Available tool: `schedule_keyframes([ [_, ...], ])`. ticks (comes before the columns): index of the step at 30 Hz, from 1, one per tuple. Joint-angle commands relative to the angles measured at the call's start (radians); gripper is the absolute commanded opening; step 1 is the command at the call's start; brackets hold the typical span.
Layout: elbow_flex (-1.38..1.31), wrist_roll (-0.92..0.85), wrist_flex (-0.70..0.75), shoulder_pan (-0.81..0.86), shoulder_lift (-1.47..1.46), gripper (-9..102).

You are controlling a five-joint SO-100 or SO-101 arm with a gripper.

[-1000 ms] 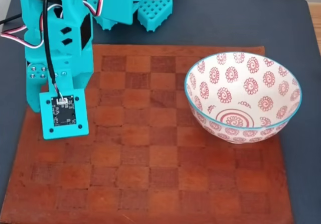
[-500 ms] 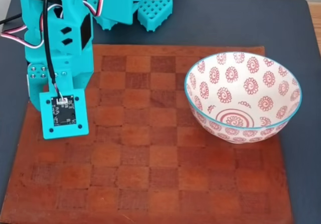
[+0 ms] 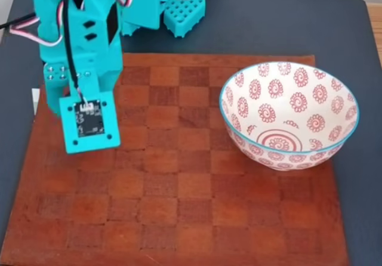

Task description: Grasp a black cylinder and put it in a bowl.

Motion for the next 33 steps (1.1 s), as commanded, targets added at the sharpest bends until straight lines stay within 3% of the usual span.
schedule_keyframes([
  [1, -0.078, 0.009, 0.072, -0.005, 0.098, 14],
  [17, -0.087, 0.046, 0.078, -0.196, 0.4, 14],
  [33, -0.087, 0.325, 0.077, -0.525, 0.522, 14],
])
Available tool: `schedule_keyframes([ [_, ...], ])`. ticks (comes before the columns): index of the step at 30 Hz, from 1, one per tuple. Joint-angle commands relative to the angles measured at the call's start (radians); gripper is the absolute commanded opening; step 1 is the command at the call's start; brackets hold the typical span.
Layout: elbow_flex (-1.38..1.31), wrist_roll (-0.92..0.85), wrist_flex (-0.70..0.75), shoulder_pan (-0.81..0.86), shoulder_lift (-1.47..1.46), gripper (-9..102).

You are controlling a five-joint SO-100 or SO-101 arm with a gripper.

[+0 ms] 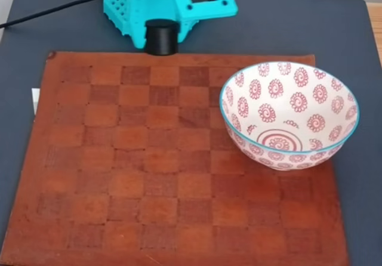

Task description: Grasp a black cylinder and put it in a bowl.

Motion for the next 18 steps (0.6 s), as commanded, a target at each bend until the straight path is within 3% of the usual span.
schedule_keyframes([
  [1, -0.044, 0.057, -0.008, -0.063, 0.077, 14],
  [13, -0.046, 0.337, -0.015, -0.311, 0.063, 14],
  [18, -0.032, 0.376, -0.078, -0.37, 0.058, 14],
])
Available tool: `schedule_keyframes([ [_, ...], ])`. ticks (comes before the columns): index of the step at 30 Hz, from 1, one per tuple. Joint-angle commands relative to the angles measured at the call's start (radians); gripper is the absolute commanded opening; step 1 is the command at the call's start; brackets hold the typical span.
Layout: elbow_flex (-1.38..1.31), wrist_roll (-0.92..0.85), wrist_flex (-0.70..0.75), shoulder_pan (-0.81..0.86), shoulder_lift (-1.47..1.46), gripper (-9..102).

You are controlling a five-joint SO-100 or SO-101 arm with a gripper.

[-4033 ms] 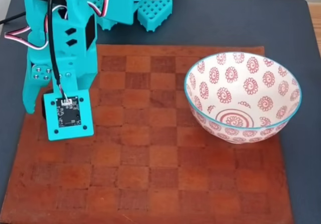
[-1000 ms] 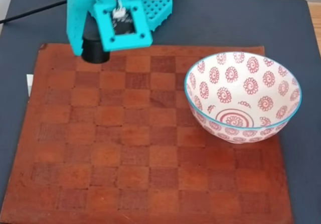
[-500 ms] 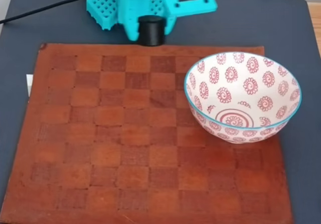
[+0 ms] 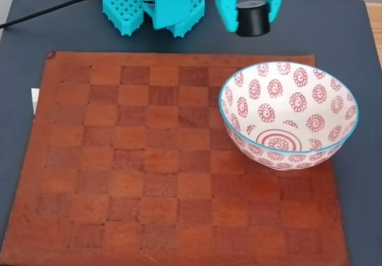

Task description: Grasp a black cylinder and put it in a bowl.

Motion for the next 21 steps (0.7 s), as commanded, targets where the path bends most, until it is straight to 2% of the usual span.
schedule_keyframes([
  [1, -0.028, 0.014, -0.051, -0.02, 0.023, 14],
  [21, -0.117, 0.069, -0.178, -0.057, -0.267, 15],
])
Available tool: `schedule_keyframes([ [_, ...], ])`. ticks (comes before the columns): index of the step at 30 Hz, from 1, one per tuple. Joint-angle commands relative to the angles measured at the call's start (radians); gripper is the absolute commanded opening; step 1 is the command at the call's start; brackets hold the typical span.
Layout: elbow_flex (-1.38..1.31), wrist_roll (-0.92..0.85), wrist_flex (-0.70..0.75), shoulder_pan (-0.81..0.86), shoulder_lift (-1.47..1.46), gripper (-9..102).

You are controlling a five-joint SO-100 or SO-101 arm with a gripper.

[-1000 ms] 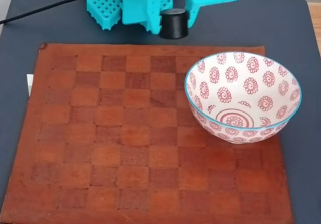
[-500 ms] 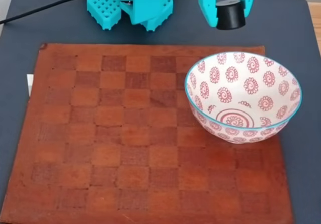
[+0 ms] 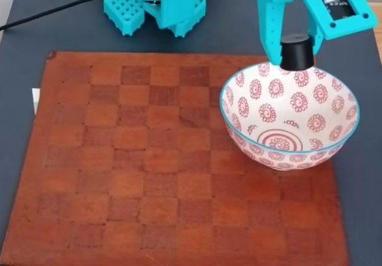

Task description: Grasp a black cylinder and put it in a bowl.

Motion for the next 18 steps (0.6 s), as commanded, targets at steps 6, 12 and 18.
schedule_keyframes([
  [6, -0.041, 0.008, -0.054, 0.003, -0.048, 18],
  [12, -0.026, 0.005, -0.049, 0.006, -0.066, 25],
  [18, -0.025, 0.006, -0.037, 0.008, -0.051, 21],
])
